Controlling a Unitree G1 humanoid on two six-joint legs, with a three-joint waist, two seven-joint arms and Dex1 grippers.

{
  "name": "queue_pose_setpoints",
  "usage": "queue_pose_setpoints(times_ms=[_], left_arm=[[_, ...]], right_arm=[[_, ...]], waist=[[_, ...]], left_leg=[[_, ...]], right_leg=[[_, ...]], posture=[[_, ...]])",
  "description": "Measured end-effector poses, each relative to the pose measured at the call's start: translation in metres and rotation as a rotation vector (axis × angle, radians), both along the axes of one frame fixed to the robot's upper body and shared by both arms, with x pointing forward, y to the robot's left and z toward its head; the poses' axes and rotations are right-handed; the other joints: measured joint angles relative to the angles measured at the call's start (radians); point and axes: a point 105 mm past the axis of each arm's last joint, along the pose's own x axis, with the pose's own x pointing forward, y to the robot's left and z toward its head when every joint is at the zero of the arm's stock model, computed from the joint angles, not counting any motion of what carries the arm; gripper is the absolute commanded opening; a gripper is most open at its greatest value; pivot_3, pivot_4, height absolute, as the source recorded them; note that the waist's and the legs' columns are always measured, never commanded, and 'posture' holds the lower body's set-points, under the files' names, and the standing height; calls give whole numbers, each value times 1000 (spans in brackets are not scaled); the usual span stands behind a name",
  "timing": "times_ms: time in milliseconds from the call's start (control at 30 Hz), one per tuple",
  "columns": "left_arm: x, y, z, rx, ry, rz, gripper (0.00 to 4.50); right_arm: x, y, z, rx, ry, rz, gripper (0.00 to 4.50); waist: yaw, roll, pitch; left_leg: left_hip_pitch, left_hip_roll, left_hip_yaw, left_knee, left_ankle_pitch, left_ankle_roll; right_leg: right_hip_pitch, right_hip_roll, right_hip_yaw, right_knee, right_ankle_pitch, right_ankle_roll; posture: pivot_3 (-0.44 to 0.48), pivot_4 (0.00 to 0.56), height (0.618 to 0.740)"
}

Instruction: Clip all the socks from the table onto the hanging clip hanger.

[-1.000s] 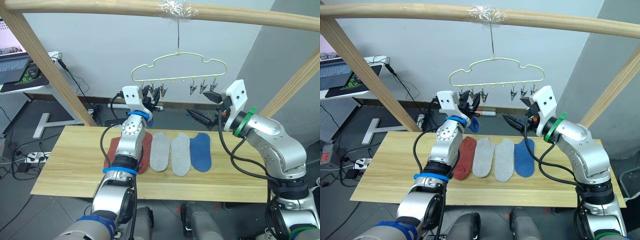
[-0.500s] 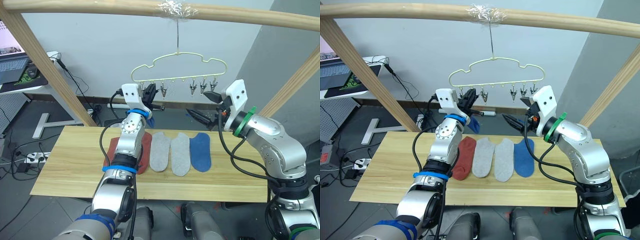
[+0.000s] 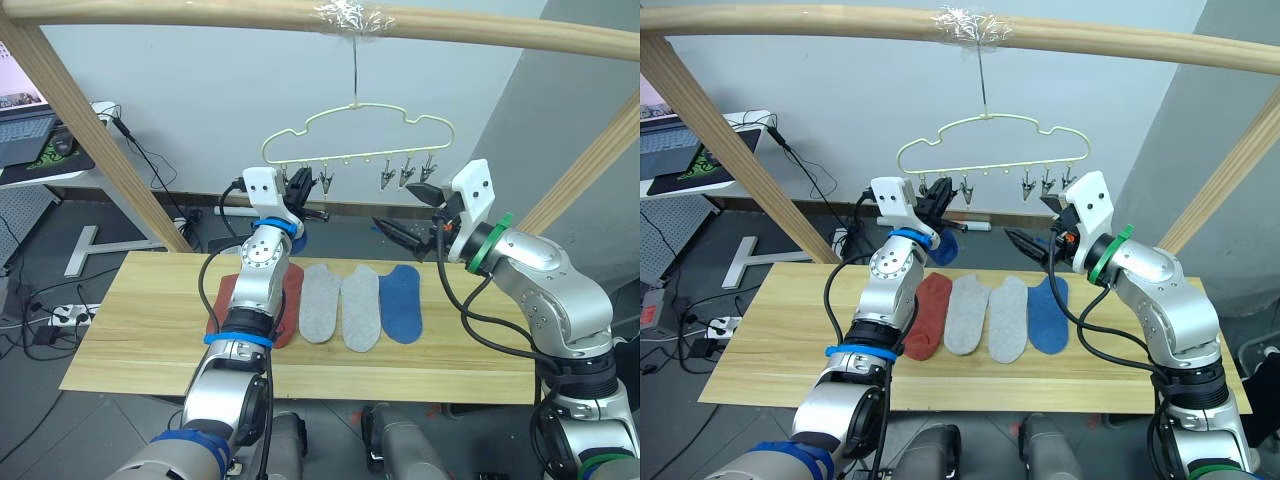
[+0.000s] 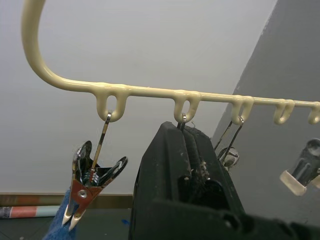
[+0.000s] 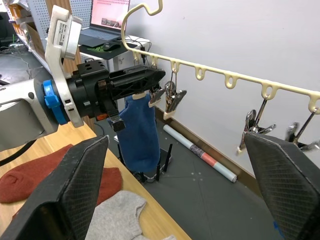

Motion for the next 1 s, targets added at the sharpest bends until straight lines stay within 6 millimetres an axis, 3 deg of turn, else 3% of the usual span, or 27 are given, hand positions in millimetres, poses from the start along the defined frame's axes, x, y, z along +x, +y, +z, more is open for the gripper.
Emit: queue_pose_setpoints(times_ms=[233, 333, 533, 700, 833, 1000], left_arm=[[-2, 2, 2, -4, -5, 10, 2875], [-7, 4, 1, -8, -13, 13, 2875], [-17, 9, -19, -3, 43, 21, 2875], [-18, 5, -15, 3, 33, 6, 2875], [-19, 1, -17, 10, 38, -6, 1752], [-19, 1, -18, 12, 47, -6, 1752]], right_arm=[[0, 0, 0, 0, 1, 1, 4500], [0, 0, 0, 0, 1, 1, 4500], [0, 0, 0, 0, 0, 0, 4500], [0, 0, 0, 0, 0, 0, 4500], [0, 0, 0, 0, 0, -1, 4500], [0, 0, 0, 0, 0, -2, 4500]], waist=[[0, 0, 4], [-2, 0, 4], [-3, 0, 5], [-3, -1, 6], [-3, -1, 6], [-3, 0, 7]], left_leg=[[-1, 0, 0, 0, 0, 0], [-1, 0, 0, -1, 0, 0], [-1, 0, -1, -1, 0, 0], [-1, 0, 0, -1, 0, 0], [-1, 0, -1, -1, 0, 0], [-1, 0, 0, -1, 0, 0]], right_leg=[[0, 0, 0, -1, 0, 0], [0, 0, 0, -1, 0, 0], [0, 0, 1, -1, 0, 0], [0, 0, 0, -1, 0, 0], [0, 0, 1, -2, 0, 0], [0, 0, 1, -2, 0, 0]], posture=[[-81, 240, 740], [-81, 238, 740], [-79, 239, 740], [-79, 241, 740], [-82, 241, 740], [-82, 241, 740]])
